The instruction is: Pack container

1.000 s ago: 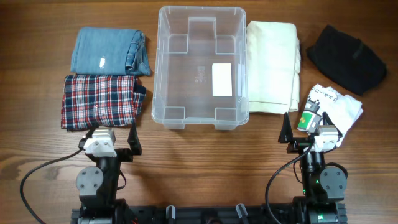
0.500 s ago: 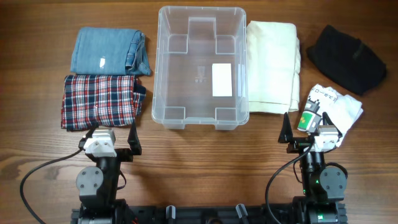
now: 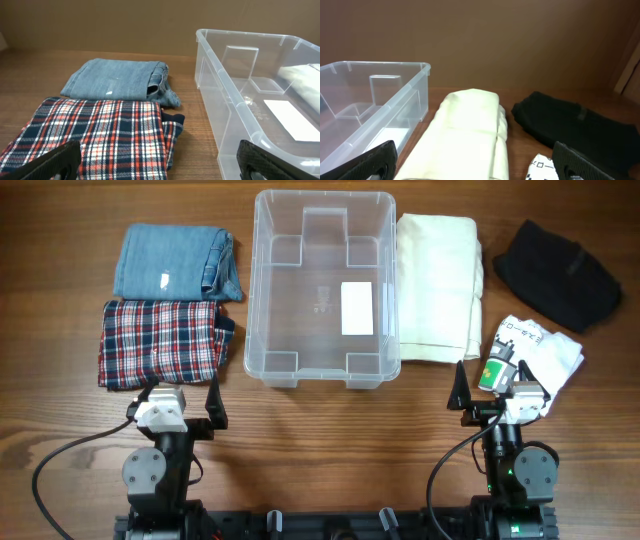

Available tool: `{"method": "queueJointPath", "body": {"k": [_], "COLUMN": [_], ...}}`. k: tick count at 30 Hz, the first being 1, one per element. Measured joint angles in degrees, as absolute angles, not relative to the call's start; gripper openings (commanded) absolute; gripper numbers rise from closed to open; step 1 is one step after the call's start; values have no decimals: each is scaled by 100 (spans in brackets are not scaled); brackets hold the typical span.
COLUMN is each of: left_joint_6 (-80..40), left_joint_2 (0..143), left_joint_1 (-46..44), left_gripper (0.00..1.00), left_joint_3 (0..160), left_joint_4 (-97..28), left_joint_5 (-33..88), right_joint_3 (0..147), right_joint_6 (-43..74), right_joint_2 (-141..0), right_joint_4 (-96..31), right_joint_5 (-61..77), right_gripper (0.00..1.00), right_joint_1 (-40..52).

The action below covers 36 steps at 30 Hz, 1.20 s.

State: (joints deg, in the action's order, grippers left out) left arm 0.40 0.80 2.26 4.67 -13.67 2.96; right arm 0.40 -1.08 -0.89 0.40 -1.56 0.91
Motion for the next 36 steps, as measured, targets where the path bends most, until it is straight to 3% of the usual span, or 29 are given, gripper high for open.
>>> {"method": "queueJointPath", "body": {"k": [36], "left_joint_6": [40], "left_joint_2": [80], "left_joint_1": [226], "left_gripper": [100], "left_joint_3": [467], "left_joint_4": [-1367], "left_joint_5": [294], "right_joint_3": [40], "right_joint_6": [-95], "right_joint_2": [-89], "right_joint_4": [58], "right_joint_5": [-21], "right_gripper": [100], "right_joint_1": [91]}}
